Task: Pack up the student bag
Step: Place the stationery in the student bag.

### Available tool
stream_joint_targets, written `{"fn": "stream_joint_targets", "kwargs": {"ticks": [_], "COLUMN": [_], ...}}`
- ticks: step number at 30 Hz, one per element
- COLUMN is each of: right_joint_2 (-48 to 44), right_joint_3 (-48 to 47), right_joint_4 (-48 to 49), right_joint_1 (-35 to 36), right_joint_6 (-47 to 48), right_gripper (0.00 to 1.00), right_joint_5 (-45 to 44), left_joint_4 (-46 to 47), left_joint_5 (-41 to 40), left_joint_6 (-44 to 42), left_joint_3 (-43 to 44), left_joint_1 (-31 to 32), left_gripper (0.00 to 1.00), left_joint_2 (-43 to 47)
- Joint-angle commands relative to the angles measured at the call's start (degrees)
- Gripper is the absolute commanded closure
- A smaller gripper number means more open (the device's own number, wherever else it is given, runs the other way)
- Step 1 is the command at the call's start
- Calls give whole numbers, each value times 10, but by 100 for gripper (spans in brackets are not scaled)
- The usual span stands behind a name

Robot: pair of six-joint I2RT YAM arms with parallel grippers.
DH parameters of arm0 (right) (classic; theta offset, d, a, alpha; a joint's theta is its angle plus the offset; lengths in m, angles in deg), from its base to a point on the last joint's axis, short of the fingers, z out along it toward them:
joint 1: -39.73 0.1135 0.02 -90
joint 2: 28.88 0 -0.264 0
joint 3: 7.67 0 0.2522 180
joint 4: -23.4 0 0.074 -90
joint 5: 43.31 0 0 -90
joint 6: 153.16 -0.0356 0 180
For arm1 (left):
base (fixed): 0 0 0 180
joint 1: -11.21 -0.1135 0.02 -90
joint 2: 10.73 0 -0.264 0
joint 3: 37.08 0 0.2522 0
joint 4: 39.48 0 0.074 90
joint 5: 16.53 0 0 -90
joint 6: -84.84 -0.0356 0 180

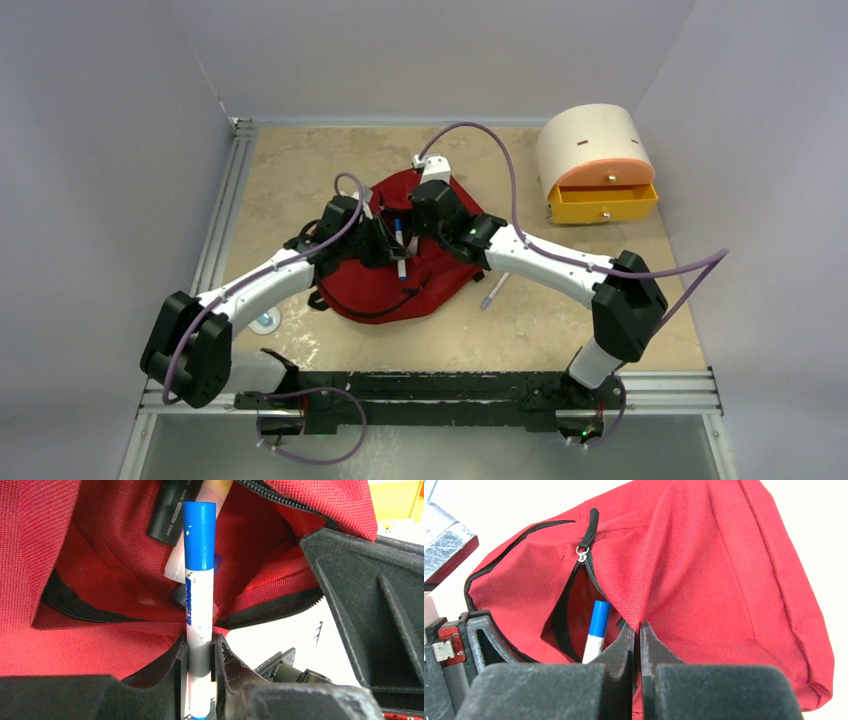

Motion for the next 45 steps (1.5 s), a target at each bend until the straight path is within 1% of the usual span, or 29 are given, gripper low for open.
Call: {"fn": "stream_joint_targets", "kwargs": {"ticks": [1, 4, 19, 25, 26, 30, 32, 33, 37, 39, 40, 44, 45], "right_joint_2": [-47, -50, -63, -61, -60, -59, -59, -59, -58, -58, -59, -61, -62], "right_joint_3": [9, 14, 39, 45, 45, 45, 46, 47, 50, 51, 53, 56, 57], "right_joint_4": [80, 82, 100, 108, 108, 108, 107, 107, 108, 108, 108, 106, 106], "right_joint_1": [-2, -2, -2, -2, -2, -2, -2, -3, -2, -2, -2, -3, -2], "right_joint_6": [-15, -14, -41, -55, -56, -59, -60, -60, -62, -64, -64, -65, -64], "right_gripper": [100, 100, 100, 100, 100, 100, 100, 100, 100, 100, 100, 100, 97], "right_joint_5": [10, 16, 58, 73, 74, 79, 82, 82, 84, 84, 84, 79, 78], "left_joint_4": [49, 59, 82, 134, 136, 127, 120, 117, 99, 92, 70, 30, 20], "left_joint_5": [25, 37, 77, 95, 96, 89, 83, 82, 68, 60, 54, 29, 23], "left_joint_6": [-5, -15, -77, -84, -86, -97, -103, -105, -116, -122, -125, -135, -136], "left_joint_3": [28, 40, 162, 184, 186, 194, 194, 193, 192, 192, 191, 183, 178], "left_joint_1": [-8, -18, -64, -64, -64, -64, -64, -64, -64, -64, -64, -64, -64], "left_gripper": [100, 100, 100, 100, 97, 72, 64, 61, 55, 54, 54, 53, 53], "left_joint_2": [-9, -26, -153, -200, -206, -214, -211, -208, -193, -185, -180, -146, -134]}}
